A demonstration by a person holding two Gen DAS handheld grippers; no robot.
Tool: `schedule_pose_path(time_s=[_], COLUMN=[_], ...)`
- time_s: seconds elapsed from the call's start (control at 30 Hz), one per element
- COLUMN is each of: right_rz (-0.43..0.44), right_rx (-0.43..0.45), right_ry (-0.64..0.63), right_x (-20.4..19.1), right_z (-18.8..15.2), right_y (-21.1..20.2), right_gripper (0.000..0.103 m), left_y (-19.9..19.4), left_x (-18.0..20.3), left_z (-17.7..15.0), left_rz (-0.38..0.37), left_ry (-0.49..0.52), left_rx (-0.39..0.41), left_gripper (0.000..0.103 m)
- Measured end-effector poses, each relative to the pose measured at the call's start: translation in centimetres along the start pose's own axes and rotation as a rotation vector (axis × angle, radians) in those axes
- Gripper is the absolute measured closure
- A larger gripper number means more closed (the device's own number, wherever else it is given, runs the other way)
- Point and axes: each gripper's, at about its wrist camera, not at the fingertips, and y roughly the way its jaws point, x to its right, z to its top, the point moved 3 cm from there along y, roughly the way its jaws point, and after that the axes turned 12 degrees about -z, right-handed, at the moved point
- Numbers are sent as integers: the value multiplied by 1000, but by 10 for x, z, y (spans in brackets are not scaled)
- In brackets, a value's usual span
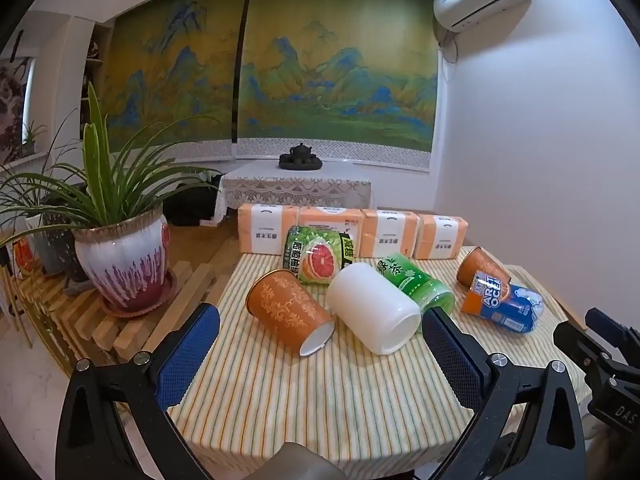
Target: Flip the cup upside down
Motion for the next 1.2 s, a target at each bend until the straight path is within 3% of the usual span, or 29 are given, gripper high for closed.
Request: schedule_pose_path(time_s=[1.2], right_rz=[-7], right_rx=[-30], right_ry=[16], right_x=[6], right_z=[-4], right_y=[5], right_gripper=[17], left_y=[9], left_x=[-4], left_z=[-6], left_rz=[-7], left_ry=[-40], left_rx=[-34], left_gripper=[0])
